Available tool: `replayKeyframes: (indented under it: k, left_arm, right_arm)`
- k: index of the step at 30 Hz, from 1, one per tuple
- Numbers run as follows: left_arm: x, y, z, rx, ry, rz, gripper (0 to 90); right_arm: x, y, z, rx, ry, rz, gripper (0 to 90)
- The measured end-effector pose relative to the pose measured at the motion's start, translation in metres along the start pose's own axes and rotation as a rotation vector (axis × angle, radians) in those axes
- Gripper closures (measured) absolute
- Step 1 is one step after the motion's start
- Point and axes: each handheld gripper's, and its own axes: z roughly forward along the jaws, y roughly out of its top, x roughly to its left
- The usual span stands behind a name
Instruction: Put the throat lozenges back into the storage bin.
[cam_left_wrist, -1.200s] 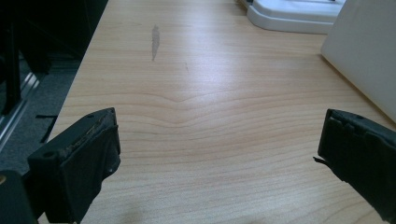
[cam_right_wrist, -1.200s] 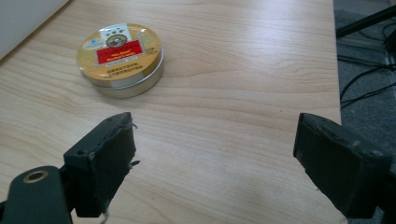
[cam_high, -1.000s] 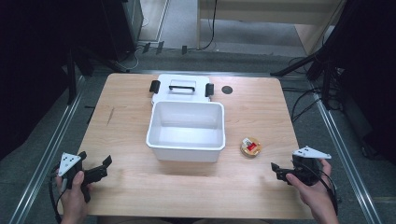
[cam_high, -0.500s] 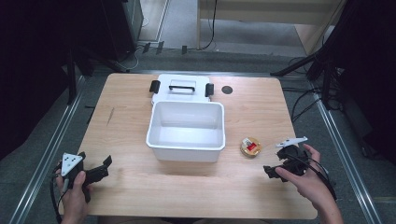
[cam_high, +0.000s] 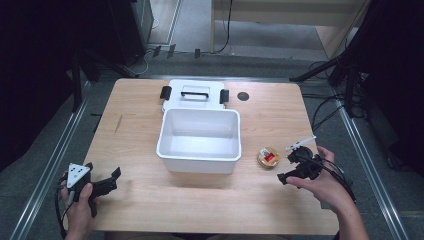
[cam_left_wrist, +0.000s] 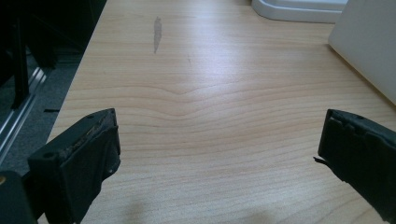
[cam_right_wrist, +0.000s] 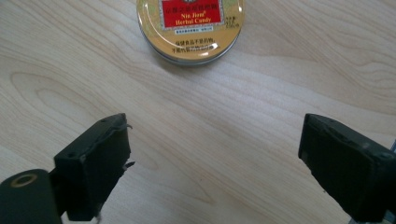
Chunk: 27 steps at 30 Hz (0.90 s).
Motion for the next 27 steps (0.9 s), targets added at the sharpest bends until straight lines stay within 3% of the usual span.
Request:
replayKeyframes:
  k: [9, 12, 27]
  left_arm:
    - [0.001, 0.000, 0.000, 0.002, -0.006, -0.003, 0.0]
    - [0.001, 0.000, 0.001, 0.004, -0.008, -0.006, 0.0]
    - [0.001, 0.000, 0.001, 0.011, -0.007, -0.005, 0.0]
  right_arm:
    - [0.005, 0.023, 0.008, 0.055, 0.024, -0.018, 12.5]
    - [0.008, 0.029, 0.012, 0.068, 0.000, -0.024, 12.3]
    - [0.009, 0.051, 0.028, 0.106, -0.007, 0.016, 10.3]
